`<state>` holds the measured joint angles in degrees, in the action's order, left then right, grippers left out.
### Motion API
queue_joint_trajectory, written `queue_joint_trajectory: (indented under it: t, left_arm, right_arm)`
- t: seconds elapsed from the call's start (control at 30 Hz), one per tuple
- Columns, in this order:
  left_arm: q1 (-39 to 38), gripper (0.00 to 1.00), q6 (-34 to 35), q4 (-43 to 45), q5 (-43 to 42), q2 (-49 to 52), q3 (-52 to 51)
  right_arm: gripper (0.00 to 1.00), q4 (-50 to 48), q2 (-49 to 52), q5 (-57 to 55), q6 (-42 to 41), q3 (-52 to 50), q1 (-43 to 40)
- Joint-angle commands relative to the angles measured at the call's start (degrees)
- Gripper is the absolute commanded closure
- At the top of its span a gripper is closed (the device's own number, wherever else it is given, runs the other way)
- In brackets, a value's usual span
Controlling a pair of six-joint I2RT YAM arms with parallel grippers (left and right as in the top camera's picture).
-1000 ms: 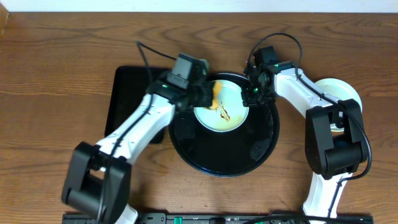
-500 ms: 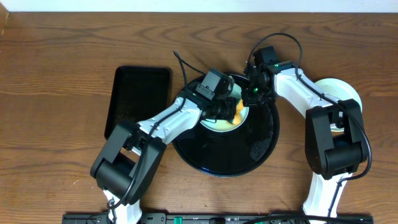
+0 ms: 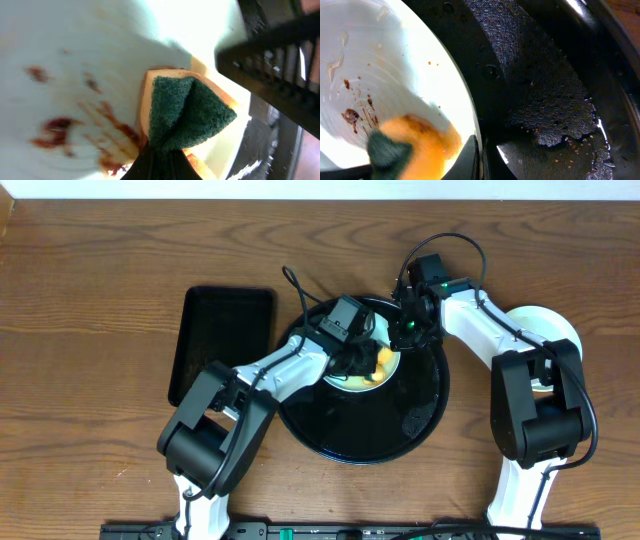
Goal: Clean dirty plates on tray and stack at the side
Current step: 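Bring the sponge in left gripper onto the remaining light-blue plate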
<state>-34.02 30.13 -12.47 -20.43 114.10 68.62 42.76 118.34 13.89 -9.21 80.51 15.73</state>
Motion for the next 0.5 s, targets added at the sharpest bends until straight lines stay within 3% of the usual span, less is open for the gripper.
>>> queue_joint_trajectory:
  t: [0.0,0.17,0.27,0.4,0.47]
  left_arm:
    - [5.53,0.92,0.31,-2.86,12.63,2.25,-0.74]
    - [10.40,0.92,0.66,-6.32,16.00,2.25,-0.74]
    - [11.63,0.92,-0.17,-8.74,12.26,2.25,-0.74]
    - [10.38,0.92,-15.52,-11.37,-6.95,2.25,-0.74]
    - [8.63,0.93,-23.02,-13.27,-12.63,2.25,-0.74]
  right_arm:
    - [0.99,1.03,0.50,-2.08,-0.37,-0.26,0.85]
    - [0.99,1.03,0.50,-2.05,-0.37,-0.26,0.87]
    - [0.99,1.01,0.50,-2.05,-0.37,-0.26,0.85]
    - [0.99,1.44,0.50,-2.08,-0.35,-0.26,0.85]
    - [0.99,1.73,0.50,-2.08,0.07,-0.26,0.85]
